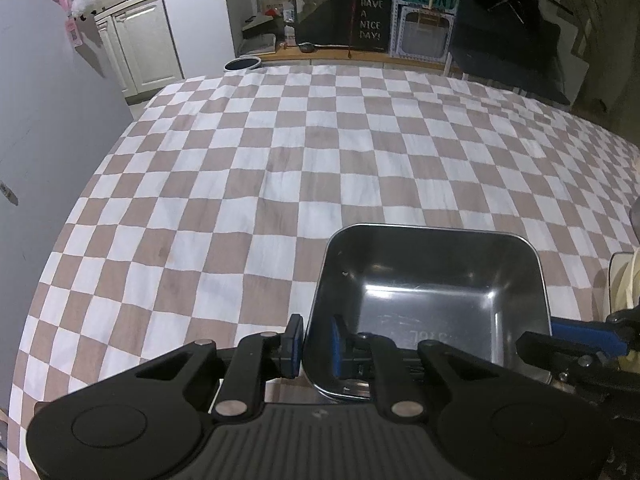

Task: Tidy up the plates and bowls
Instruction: 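Lower the smaller steel pan into the large pan and open both grippers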

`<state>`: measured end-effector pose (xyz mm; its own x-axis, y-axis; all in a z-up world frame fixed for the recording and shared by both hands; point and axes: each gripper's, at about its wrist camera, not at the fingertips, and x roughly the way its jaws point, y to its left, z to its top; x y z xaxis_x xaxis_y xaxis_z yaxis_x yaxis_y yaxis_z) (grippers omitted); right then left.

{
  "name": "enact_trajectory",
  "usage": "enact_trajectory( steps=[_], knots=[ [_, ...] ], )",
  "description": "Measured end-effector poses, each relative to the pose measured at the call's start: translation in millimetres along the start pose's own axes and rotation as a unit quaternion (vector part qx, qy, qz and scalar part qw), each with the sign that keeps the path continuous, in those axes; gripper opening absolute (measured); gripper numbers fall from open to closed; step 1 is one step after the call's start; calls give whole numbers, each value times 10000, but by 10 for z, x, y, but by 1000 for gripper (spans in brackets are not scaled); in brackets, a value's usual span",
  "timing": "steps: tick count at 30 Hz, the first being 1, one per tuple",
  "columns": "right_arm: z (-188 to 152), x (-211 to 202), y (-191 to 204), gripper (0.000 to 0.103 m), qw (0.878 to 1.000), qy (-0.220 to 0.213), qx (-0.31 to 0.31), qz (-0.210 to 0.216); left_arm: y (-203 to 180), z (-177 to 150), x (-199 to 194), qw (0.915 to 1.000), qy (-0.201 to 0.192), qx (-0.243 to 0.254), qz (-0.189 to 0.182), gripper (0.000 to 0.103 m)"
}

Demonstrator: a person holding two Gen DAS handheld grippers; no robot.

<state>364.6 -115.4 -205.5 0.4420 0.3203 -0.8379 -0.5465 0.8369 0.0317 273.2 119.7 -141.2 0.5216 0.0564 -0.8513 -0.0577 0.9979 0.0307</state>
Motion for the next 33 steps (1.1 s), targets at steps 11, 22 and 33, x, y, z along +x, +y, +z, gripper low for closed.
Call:
enact_trajectory(
  steps=[11,22,33],
  knots=[
    [-10,139,-64,16,9990,405,-141,-149,-42,-24,47,9997,133,214,58,14],
    [71,249,-451,11,9941,595,850,310,-28,-35,22,9996,195,175,-125,7],
    [20,329,-528,10,9910,610,1111,422,-34,-49,6,9995,204,151,-160,7]
  ],
)
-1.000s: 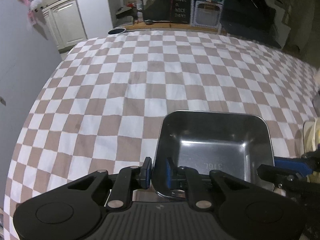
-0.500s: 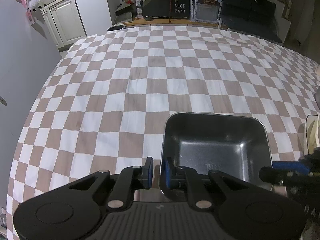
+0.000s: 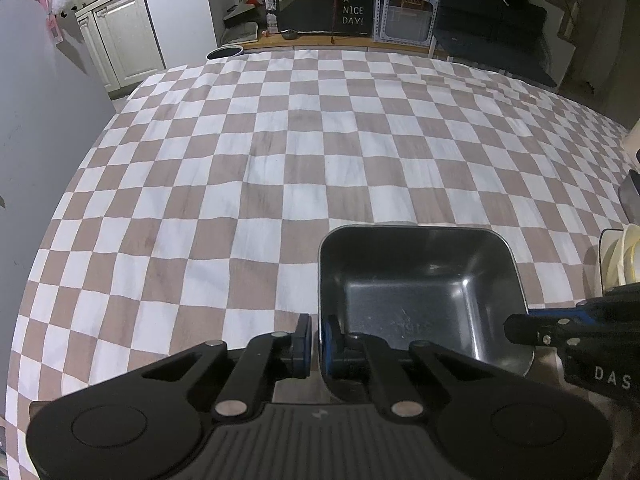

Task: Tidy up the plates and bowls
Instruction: 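Lower the smaller steel pan into the large pan and open both grippers, then move both grippers to the round steel bowl by the kettle and close on its rim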

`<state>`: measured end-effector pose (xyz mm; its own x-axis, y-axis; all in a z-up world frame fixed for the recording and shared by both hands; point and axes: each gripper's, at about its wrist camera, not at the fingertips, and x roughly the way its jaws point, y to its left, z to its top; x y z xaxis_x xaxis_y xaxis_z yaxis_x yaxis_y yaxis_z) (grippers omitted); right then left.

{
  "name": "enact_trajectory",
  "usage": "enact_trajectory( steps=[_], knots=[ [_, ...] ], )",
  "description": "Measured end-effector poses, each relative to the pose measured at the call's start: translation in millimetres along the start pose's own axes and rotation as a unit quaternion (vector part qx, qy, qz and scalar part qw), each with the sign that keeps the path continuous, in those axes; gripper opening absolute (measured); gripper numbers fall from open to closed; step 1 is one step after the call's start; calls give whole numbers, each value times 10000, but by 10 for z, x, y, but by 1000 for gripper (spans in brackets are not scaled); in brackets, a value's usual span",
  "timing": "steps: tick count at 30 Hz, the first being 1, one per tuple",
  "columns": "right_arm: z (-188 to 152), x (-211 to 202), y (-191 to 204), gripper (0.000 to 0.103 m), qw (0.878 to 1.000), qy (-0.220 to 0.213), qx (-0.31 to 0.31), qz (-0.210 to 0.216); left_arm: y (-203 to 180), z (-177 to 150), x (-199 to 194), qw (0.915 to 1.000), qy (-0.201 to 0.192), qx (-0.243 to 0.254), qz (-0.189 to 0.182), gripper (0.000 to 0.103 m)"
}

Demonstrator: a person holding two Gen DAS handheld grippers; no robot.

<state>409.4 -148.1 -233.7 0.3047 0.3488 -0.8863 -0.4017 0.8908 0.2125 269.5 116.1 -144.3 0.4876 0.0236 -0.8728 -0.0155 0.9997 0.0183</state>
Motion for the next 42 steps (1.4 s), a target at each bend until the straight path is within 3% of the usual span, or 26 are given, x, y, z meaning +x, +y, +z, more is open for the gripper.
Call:
enact_trajectory(
  steps=[14,16,18,21,23,24,31,33,39,42],
  knots=[
    [-28,-130,106,18,9994,-283,195,95,77,1,-168,9997,-173,-132,-92,9],
    [-32,-198,99,21,9988,-415,188,198,87,0,-202,9997,-191,-149,-97,14],
    [-37,-289,93,29,9977,-587,164,291,90,-7,-247,9996,-221,-161,-95,21],
    [-52,-395,100,42,9968,-763,80,233,90,-17,-305,9994,-250,-200,-88,24],
    [-63,-437,78,43,9967,-786,58,192,90,-21,-347,9993,-276,-237,-72,31],
    [-66,-456,55,45,9967,-798,51,163,89,-22,-369,9992,-302,-258,-66,43],
    [-106,-682,-77,85,9927,-1204,25,-19,48,-16,-501,9982,-497,-333,-11,88],
    [-118,-748,-148,89,9908,-1348,104,-73,28,-11,-517,9978,-551,-356,-10,98],
    [-162,-957,-451,102,9836,-1741,289,-364,-105,47,-557,9960,-766,-423,-171,103],
    [-203,-1057,-639,102,9796,-1888,386,-575,-244,120,-551,9950,-874,-411,-258,103]
  ],
)
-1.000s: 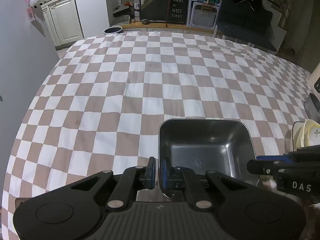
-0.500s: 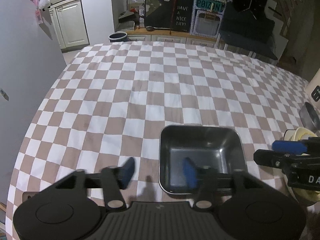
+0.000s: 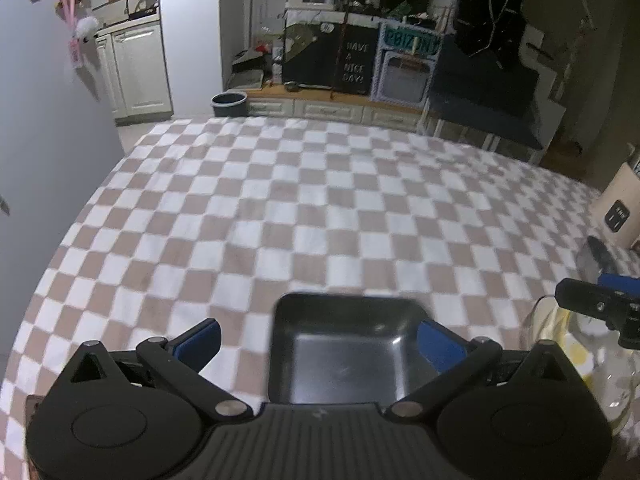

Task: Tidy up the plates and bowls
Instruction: 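Move both grippers to the round steel bowl by the kettle and close on its rim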

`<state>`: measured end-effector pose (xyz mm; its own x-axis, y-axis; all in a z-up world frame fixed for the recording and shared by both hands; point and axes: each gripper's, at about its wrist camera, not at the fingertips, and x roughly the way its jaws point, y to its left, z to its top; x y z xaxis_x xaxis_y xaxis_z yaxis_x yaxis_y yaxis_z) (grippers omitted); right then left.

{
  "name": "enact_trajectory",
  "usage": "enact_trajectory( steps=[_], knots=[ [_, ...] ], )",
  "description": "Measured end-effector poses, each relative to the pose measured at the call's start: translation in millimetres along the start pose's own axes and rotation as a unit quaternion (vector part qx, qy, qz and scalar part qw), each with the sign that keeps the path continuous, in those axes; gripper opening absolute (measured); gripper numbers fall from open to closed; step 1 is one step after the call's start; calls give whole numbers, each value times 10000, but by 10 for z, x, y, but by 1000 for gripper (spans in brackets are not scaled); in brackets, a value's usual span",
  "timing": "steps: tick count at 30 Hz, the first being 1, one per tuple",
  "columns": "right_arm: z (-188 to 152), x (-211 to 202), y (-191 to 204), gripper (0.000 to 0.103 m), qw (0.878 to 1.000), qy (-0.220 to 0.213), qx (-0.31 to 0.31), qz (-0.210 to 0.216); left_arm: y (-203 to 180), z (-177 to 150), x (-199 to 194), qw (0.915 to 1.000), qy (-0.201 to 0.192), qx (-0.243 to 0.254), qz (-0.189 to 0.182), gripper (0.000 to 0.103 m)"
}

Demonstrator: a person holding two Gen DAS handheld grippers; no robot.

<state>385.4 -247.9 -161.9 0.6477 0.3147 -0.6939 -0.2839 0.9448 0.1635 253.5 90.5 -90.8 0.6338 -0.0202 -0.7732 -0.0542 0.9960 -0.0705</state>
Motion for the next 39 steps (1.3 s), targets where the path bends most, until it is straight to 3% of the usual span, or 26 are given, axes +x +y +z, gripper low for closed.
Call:
enact_trajectory(
  steps=[8,14,17,21,28,33,39],
  knots=[
    [0,-277,-710,102,9960,-339,560,-608,-650,121,126,9983,-150,404,-389,103],
    [-47,-410,-1273,103,9848,-499,1235,-1117,-1151,166,206,9950,-202,584,-788,103],
    [-97,-496,-1620,103,9672,-549,2028,-1426,-1388,180,238,9928,-231,634,-993,103],
    [-245,-549,-2086,103,9287,-523,3346,-1509,-1657,181,294,9898,-271,747,-1184,103],
    [-401,-459,-2524,101,8854,-185,4317,-1715,-2021,228,403,9857,-383,918,-1363,103],
    [-444,-329,-2589,79,8837,-36,4419,-1545,-2269,406,514,9826,-602,734,-1598,103],
    [-315,-96,-2490,68,8912,64,4283,-1490,-2730,555,805,9786,-646,1193,-1545,103]
  ],
)
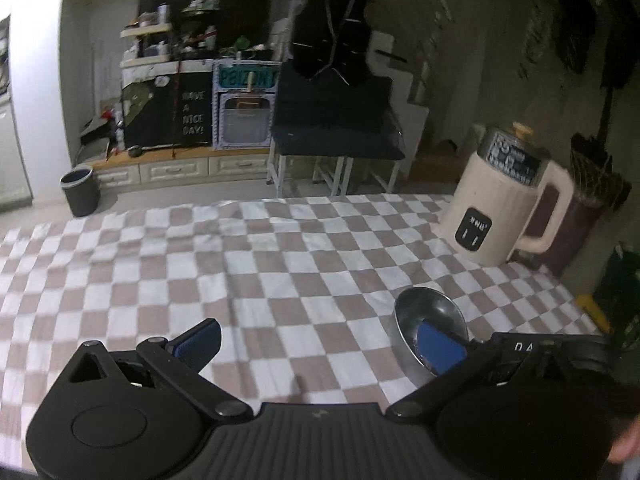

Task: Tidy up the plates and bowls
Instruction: 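Move both grippers to the round steel bowl by the kettle and close on its rim, then lift the round steel bowl with both grippers and carry it toward the stacked pans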

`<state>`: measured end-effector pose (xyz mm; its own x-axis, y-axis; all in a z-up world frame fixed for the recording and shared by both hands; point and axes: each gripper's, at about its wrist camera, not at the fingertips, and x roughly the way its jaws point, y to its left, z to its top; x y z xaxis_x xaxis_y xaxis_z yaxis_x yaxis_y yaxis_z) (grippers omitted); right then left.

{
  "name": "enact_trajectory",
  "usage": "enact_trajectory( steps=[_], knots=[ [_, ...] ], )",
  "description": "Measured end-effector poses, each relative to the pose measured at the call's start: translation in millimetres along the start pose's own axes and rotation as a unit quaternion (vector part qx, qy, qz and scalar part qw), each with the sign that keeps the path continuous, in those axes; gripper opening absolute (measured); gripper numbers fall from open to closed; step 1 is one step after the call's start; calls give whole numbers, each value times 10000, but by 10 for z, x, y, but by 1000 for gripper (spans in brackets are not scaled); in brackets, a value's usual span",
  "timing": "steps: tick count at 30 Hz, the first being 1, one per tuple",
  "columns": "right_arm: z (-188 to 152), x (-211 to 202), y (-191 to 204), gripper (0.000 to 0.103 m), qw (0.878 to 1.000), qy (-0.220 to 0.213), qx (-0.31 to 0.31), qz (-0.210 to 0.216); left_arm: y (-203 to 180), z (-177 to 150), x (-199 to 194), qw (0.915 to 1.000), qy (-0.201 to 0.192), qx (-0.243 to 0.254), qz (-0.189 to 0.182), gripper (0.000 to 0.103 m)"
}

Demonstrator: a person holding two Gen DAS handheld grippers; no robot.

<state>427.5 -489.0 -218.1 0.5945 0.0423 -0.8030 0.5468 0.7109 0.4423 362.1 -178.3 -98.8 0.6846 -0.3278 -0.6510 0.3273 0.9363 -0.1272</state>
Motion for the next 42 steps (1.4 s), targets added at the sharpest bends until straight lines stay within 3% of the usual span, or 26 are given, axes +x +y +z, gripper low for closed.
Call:
enact_trajectory(
  steps=[11,15,20,25,33,38,41,42],
  knots=[
    [101,194,68,37,9997,201,-126,-114,-148,-7,464,9995,170,175,-178,101],
    [116,185,148,14,9974,135,-698,-119,-107,-1,570,9995,234,48,-226,96],
    [169,163,238,8,9893,-177,-1434,-188,-61,1,697,9990,306,-178,-275,93],
    [251,176,212,4,9854,-121,-1699,-35,23,-16,804,9980,428,-354,-312,87],
    [145,263,429,4,9664,352,-2480,569,147,-14,849,9976,438,-484,-234,70],
    [37,267,560,4,9533,453,-2908,678,173,-1,897,9983,449,-360,21,62],
    [1,250,584,4,9495,394,-3054,606,216,-15,961,9975,560,-427,36,48],
    [-8,242,585,4,9484,353,-3102,562,226,-20,980,9972,607,-432,41,38]
  ],
)
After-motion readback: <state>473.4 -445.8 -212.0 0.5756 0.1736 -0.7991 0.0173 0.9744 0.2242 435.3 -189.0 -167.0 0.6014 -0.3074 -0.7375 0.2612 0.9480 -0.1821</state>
